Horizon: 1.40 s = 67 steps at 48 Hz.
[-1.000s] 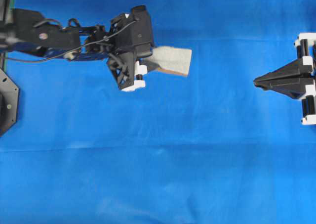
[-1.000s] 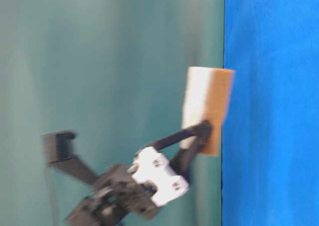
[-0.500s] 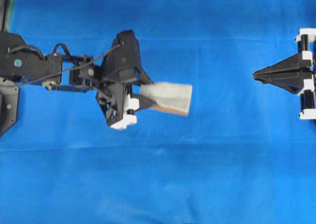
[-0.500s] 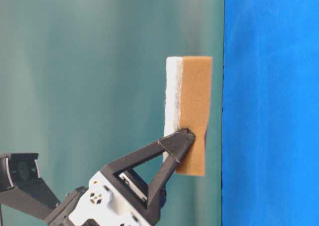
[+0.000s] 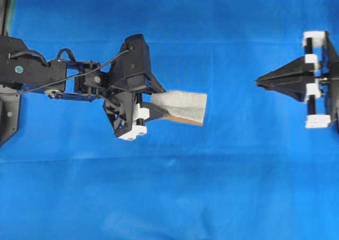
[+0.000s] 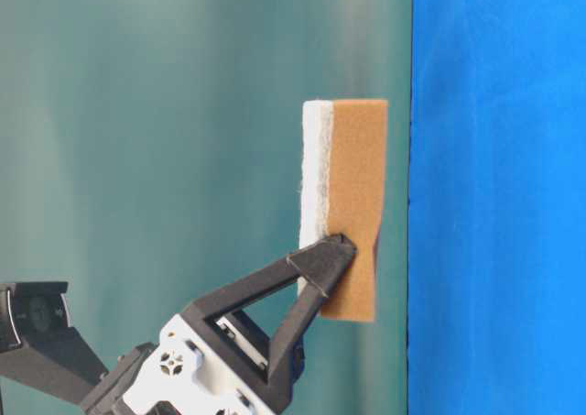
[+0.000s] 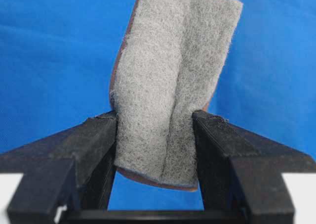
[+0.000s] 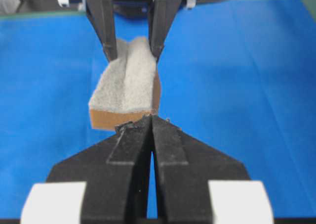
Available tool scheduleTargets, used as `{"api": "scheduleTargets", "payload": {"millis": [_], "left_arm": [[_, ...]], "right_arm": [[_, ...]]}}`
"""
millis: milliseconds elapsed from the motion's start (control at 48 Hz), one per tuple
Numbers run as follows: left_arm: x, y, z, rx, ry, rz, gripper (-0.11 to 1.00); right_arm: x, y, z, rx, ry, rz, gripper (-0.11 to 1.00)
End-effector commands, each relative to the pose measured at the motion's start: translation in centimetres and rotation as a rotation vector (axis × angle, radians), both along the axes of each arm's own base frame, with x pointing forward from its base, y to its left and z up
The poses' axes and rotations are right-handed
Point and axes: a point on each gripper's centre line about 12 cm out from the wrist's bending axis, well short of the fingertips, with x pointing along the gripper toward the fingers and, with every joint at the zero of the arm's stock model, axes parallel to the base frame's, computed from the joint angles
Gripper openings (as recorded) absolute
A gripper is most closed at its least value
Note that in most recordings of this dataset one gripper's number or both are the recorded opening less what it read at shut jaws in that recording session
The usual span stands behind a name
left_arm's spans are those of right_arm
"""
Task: Hand over the sponge with the left arm and wipe it with the right arm.
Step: 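Hold the sponge up while the right gripper approaches its right end, then close the right gripper on the sponge's right end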
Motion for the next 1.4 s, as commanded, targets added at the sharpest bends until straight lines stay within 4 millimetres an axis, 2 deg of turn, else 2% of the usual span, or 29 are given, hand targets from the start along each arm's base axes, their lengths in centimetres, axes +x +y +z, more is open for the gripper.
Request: {"api": "scheduleTargets", "payload": {"millis": [0,167,229,271,521,750,917,1084,1209,1375], "left_arm": [[0.2,0.1,1.2,0.001,-0.04,0.001,0.4],[0.2,0.1,1.2,0.001,-0.04,0.001,0.4],[0.2,0.1,1.2,0.0,-0.038,0.003,0.4],[0.2,0.1,1.2,0.0,-0.038,0.003,0.4],[0.2,0.2,1.0,0.0,-0.034,0.006,0.4],[0.2,0.4,1.0,0.003,-0.034,0.008,0.4],[0.2,0.7,1.0,0.004,-0.034,0.016,0.4],[0.2,0.7,1.0,0.007,-0.034,0.015,0.4],[0.2,0.7,1.1,0.007,-0.035,0.015,0.36],[0.2,0.7,1.0,0.01,-0.034,0.013,0.35]], "right_arm": [[1.6,0.2,1.0,0.007,-0.008,0.01,0.06],[4.4,1.0,0.8,0.02,0.036,0.036,0.56],[5.5,1.2,0.5,0.022,0.058,0.043,0.68],[6.3,1.2,0.1,0.026,0.076,0.042,0.73],[10.0,1.3,-0.8,0.056,0.125,0.034,0.73],[12.0,1.3,-1.3,0.059,0.178,0.033,0.73],[12.7,1.3,-1.8,0.059,0.209,0.032,0.73],[13.2,0.9,-3.2,0.063,0.261,0.018,0.73],[13.5,0.6,-4.1,0.064,0.291,0.011,0.73],[13.6,0.6,-4.2,0.063,0.294,0.012,0.73]]}}
